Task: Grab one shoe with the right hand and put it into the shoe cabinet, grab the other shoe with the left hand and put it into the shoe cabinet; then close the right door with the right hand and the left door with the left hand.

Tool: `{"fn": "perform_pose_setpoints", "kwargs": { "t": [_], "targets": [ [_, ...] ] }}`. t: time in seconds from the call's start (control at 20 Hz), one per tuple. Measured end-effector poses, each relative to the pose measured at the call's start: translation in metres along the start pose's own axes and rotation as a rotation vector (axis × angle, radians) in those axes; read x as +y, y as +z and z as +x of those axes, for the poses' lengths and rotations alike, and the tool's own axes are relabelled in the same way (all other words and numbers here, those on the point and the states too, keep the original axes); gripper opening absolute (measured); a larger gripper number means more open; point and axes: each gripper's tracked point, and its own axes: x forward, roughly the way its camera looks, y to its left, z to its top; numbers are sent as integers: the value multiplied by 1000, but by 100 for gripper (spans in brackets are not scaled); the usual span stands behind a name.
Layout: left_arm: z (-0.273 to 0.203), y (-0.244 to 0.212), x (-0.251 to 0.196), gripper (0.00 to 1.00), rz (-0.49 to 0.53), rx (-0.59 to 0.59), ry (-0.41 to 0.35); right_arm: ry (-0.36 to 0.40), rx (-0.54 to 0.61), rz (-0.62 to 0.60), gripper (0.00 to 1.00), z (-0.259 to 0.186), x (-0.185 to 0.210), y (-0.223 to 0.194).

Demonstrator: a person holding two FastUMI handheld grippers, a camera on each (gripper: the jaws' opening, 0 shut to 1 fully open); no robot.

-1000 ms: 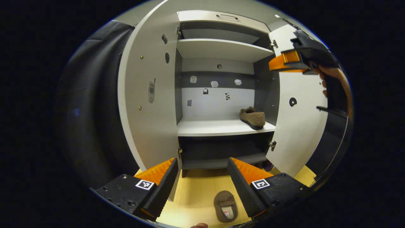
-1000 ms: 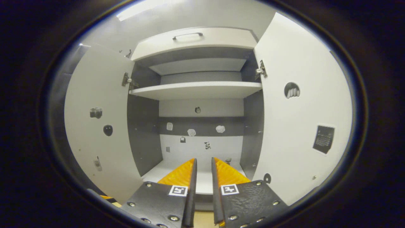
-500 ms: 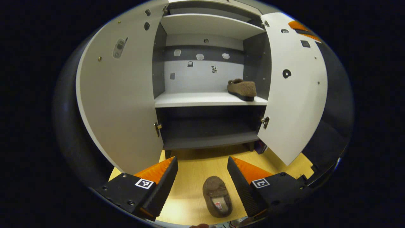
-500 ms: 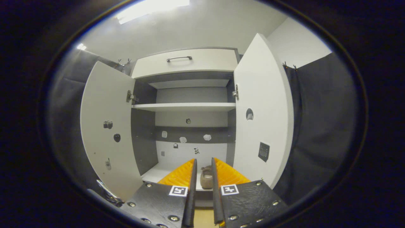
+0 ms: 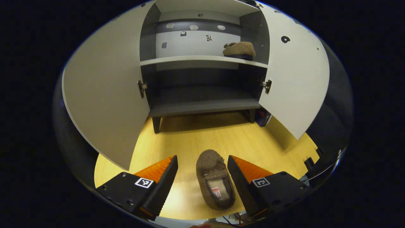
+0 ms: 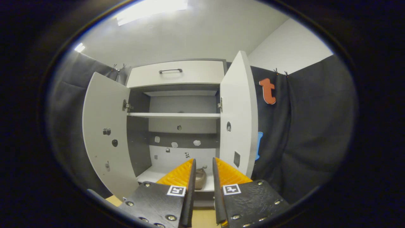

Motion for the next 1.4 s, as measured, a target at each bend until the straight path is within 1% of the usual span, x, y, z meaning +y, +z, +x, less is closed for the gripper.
{"fn": "perform_pose_setpoints", "kwargs": {
  "t": [0.05,0.1,0.25,0.35,0.4,0.45,0.55,0.6,0.65,0.7,0.75,0.8,0.85,0.9,0.95,1.0,1.05,1.1,1.2,1.25,1.35,1.4],
  "targets": [
    [4,-8,-2,98,-8,19,-7,-4,-3,1,31,-1,-1,1],
    [8,-17,-3,98,-17,40,-11,-8,-5,2,28,-2,-3,2],
    [18,-48,-3,97,-26,123,-24,-21,-11,0,28,-5,-8,4],
    [23,-64,0,98,-42,161,-21,-25,-8,-1,28,-5,-8,2],
    [27,-72,3,98,-51,179,-15,-26,-7,-4,31,-8,-9,3],
    [31,-79,4,98,-60,197,-17,-29,-6,-9,31,-9,-10,3],
    [37,-93,5,98,-74,248,-32,-36,-5,-20,24,-7,-12,2],
    [44,-100,6,98,-78,265,-32,-40,-2,-24,28,-9,-13,2],
    [50,-105,7,98,-87,281,-33,-42,0,-24,24,-11,-14,2],
    [53,-110,8,98,-96,298,-36,-44,2,-25,31,-9,-14,-1],
    [56,-113,8,97,-103,309,-40,-52,4,-29,28,-10,-16,-1],
    [60,-117,9,96,-106,318,-43,-59,5,-35,28,-13,-19,0],
    [64,-121,9,95,-109,328,-45,-66,6,-41,31,-13,-21,-1],
    [65,-123,7,91,-117,335,-57,-71,8,-46,28,-13,-21,-2],
    [67,-123,2,88,-128,337,-84,-74,10,-48,28,-13,-21,-3],
    [69,-123,1,78,-137,340,-94,-75,10,-48,28,-13,-21,-2],
    [72,-125,-1,72,-147,346,-104,-76,9,-48,28,-13,-20,-2],
    [69,-125,-7,63,-164,353,-123,-77,6,-47,28,-12,-20,-1],
    [71,-126,-6,42,-165,356,-112,-76,-2,-46,28,-10,-17,1],
    [71,-126,-2,39,-161,362,-96,-74,-3,-47,28,-11,-16,2],
    [71,-124,1,23,-176,368,-68,-69,0,-49,28,-9,-13,1],
    [72,-124,3,15,-176,367,-55,-67,1,-49,24,-8,-13,1]
  ]
}}
